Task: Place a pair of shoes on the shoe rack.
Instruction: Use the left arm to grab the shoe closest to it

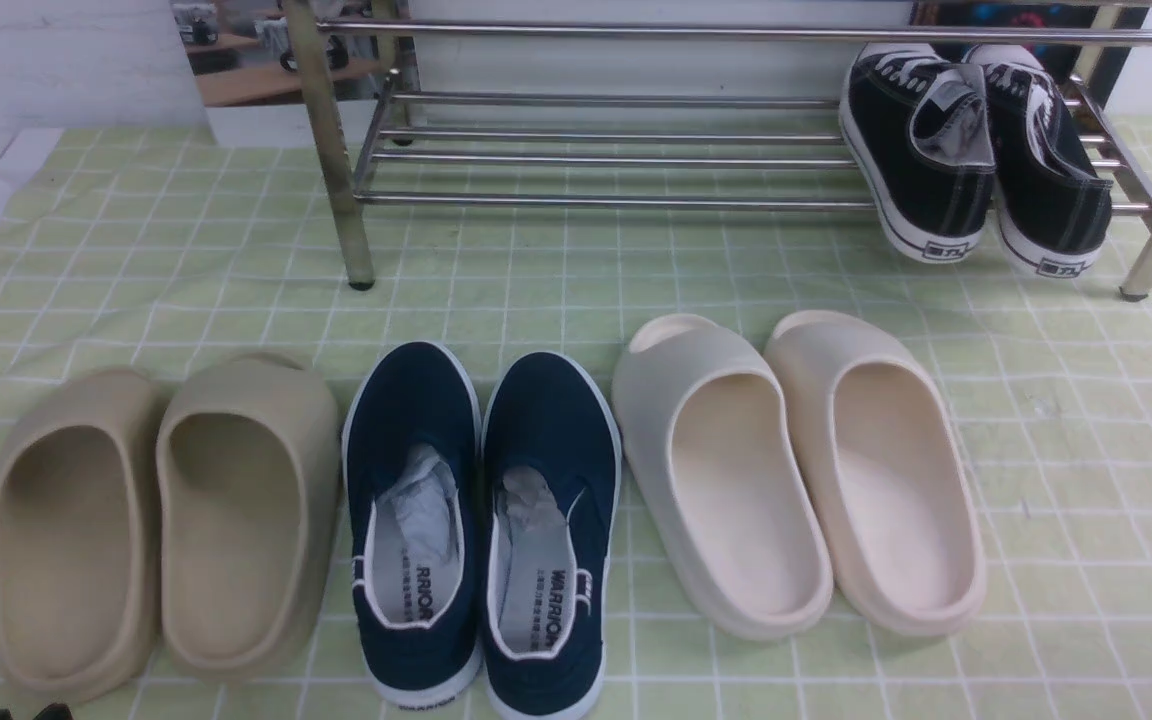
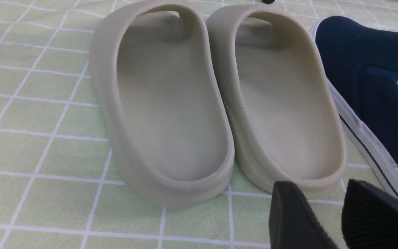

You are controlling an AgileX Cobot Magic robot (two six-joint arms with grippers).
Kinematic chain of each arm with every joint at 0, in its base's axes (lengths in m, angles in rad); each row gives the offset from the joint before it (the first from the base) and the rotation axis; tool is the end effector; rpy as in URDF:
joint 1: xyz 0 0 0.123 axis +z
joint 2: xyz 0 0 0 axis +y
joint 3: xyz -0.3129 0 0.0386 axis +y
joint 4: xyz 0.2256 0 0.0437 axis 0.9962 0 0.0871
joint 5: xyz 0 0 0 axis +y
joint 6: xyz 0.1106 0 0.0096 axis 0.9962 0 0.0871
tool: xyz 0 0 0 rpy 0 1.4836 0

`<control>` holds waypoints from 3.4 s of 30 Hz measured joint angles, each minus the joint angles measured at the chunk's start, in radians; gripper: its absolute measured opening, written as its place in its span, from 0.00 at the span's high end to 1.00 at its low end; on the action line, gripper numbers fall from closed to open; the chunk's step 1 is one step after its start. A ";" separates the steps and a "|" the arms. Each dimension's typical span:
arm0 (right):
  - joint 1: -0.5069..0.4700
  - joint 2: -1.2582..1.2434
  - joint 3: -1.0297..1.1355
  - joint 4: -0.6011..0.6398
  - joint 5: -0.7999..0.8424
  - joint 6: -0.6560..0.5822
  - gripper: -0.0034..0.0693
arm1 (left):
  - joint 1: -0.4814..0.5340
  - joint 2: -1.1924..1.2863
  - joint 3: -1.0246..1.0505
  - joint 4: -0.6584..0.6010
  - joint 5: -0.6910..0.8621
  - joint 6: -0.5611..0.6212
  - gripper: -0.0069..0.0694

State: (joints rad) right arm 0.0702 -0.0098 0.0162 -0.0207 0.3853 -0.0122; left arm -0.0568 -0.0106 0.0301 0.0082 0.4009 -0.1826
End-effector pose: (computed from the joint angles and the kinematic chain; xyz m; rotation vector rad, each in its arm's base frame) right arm 0.0185 0.0004 0.1674 -0.0899 1.8731 0.0194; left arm 0.0180 -0.0007 0.1612 -0.1149 1.9035 -0.1540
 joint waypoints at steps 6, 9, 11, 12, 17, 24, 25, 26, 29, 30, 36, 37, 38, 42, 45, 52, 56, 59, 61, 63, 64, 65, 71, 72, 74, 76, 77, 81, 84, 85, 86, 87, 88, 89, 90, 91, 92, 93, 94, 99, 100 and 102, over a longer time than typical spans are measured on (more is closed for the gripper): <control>0.000 0.000 0.000 0.000 0.000 0.000 0.78 | 0.000 0.000 0.000 0.000 -0.001 0.000 0.60; 0.000 0.000 0.000 0.000 0.000 0.000 0.78 | 0.000 0.000 0.000 0.000 -0.001 0.000 0.60; 0.000 0.000 0.000 0.000 0.000 0.000 0.78 | 0.000 0.000 0.000 0.000 -0.001 0.000 0.60; 0.000 0.000 0.000 0.000 0.000 0.000 0.78 | 0.000 0.000 0.000 0.000 -0.001 0.000 0.60; 0.000 0.000 0.000 0.000 0.000 0.000 0.78 | 0.000 0.000 0.000 0.000 -0.001 0.000 0.60; 0.000 0.000 0.000 0.000 0.000 0.000 0.77 | 0.000 0.000 0.000 0.000 -0.002 0.000 0.60; 0.000 0.000 0.000 0.000 0.000 0.000 0.77 | 0.000 0.000 0.000 0.000 -0.002 0.000 0.60; 0.000 0.000 0.000 0.000 0.000 0.000 0.77 | 0.000 0.000 0.000 0.000 -0.002 0.000 0.60; 0.000 0.000 0.000 0.000 0.000 0.000 0.76 | 0.000 0.000 0.000 0.000 -0.002 0.000 0.60; 0.000 0.000 0.000 0.000 0.000 0.000 0.76 | 0.000 0.000 0.000 0.000 -0.002 0.000 0.60; 0.000 0.000 0.000 0.000 0.000 0.000 0.75 | 0.000 0.000 0.000 0.000 -0.022 0.000 0.60; 0.000 0.000 0.000 0.000 0.000 0.000 0.75 | 0.000 0.000 0.000 0.000 -0.040 0.000 0.60; 0.000 0.000 0.000 0.000 0.000 0.000 0.75 | 0.000 0.000 0.000 0.000 -0.058 0.000 0.60; 0.000 0.000 0.000 0.000 0.000 0.000 0.75 | 0.000 0.000 0.000 0.000 -0.189 0.000 0.60; 0.000 0.000 0.000 0.000 0.000 0.000 0.74 | 0.000 0.000 0.000 0.015 -0.323 0.000 0.60; 0.000 0.000 0.000 0.000 0.000 0.000 0.73 | 0.000 0.000 0.000 0.021 -0.652 -0.004 0.60; 0.000 0.000 0.000 0.000 0.000 0.000 0.73 | 0.000 0.000 -0.003 -0.008 -0.926 -0.097 0.60; 0.000 0.000 0.000 0.000 0.000 0.000 0.73 | 0.000 0.000 -0.088 -0.017 -0.949 -0.163 0.67; 0.000 0.000 0.000 0.000 0.000 0.000 0.72 | 0.000 0.000 -0.179 -0.017 -0.863 -0.173 0.75; 0.000 0.000 0.000 0.000 0.000 0.000 0.72 | 0.000 0.013 -0.273 -0.017 -0.728 -0.180 0.85; 0.000 0.000 0.000 0.000 0.000 0.000 0.72 | 0.000 0.054 -0.395 -0.016 -0.568 -0.180 0.93; 0.000 0.000 0.000 0.000 0.000 0.000 0.72 | 0.000 0.083 -0.444 -0.016 -0.486 -0.180 0.93; 0.000 0.000 0.000 0.000 0.000 0.000 0.70 | 0.000 0.309 -0.590 0.000 -0.122 -0.150 0.93; 0.000 0.000 0.000 0.000 0.000 0.000 0.70 | 0.000 0.377 -0.591 -0.008 -0.073 -0.156 0.93; 0.000 0.000 0.000 0.000 0.000 0.000 0.70 | 0.000 0.483 -0.601 -0.065 0.012 -0.166 0.93; 0.000 0.000 0.000 0.000 0.000 0.000 0.70 | 0.000 0.561 -0.621 -0.122 0.093 -0.152 0.93; 0.000 0.000 0.000 0.000 0.000 0.000 0.69 | 0.000 0.652 -0.656 -0.203 0.204 -0.099 0.93; 0.000 0.000 0.000 0.000 0.000 0.000 0.68 | 0.000 0.851 -0.742 -0.393 0.431 0.062 0.93; 0.000 0.000 0.000 0.000 0.000 0.000 0.68 | 0.000 0.995 -0.783 -0.459 0.505 0.133 0.93; 0.000 0.000 0.000 0.000 0.000 0.000 0.68 | 0.000 1.022 -0.787 -0.459 0.505 0.136 0.93; 0.000 0.000 0.000 0.000 0.000 0.000 0.68 | 0.000 1.028 -0.788 -0.459 0.505 0.136 0.93; 0.000 0.000 0.000 0.000 0.000 0.000 0.67 | -0.012 1.070 -0.791 -0.457 0.490 0.138 0.93; 0.000 0.000 0.000 0.000 0.000 0.000 0.67 | -0.037 1.094 -0.791 -0.451 0.477 0.137 0.93; 0.000 0.000 0.000 0.000 0.000 0.000 0.67 | -0.067 1.111 -0.791 -0.445 0.464 0.130 0.93; 0.000 0.000 0.000 0.000 0.000 0.000 0.67 | -0.097 1.123 -0.791 -0.440 0.451 0.122 0.93; 0.000 0.000 0.000 0.000 0.000 0.000 0.67 | -0.148 1.140 -0.792 -0.424 0.428 0.100 0.93; 0.000 0.000 0.000 0.000 0.000 0.000 0.67 | -0.148 1.140 -0.792 -0.424 0.428 0.100 0.93; 0.000 0.000 0.000 0.000 0.000 0.000 0.67 | -0.211 1.165 -0.793 -0.382 0.385 0.044 0.93; 0.000 0.000 0.000 0.000 0.000 0.000 0.67 | -0.224 1.173 -0.794 -0.370 0.372 0.025 0.93; 0.000 0.000 0.000 0.000 0.000 0.000 0.67 | -0.324 1.307 -0.797 -0.165 0.246 -0.226 0.73; 0.000 0.000 0.000 0.000 0.000 0.000 0.66 | -0.326 1.312 -0.797 -0.159 0.244 -0.231 0.70; 0.000 0.000 0.000 0.000 0.000 0.000 0.66 | -0.336 1.378 -0.797 -0.106 0.212 -0.273 0.52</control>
State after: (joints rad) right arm 0.0702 -0.0098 0.0162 -0.0207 0.3853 -0.0122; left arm -0.3930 1.3673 -0.7666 -0.0982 0.6125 -0.4558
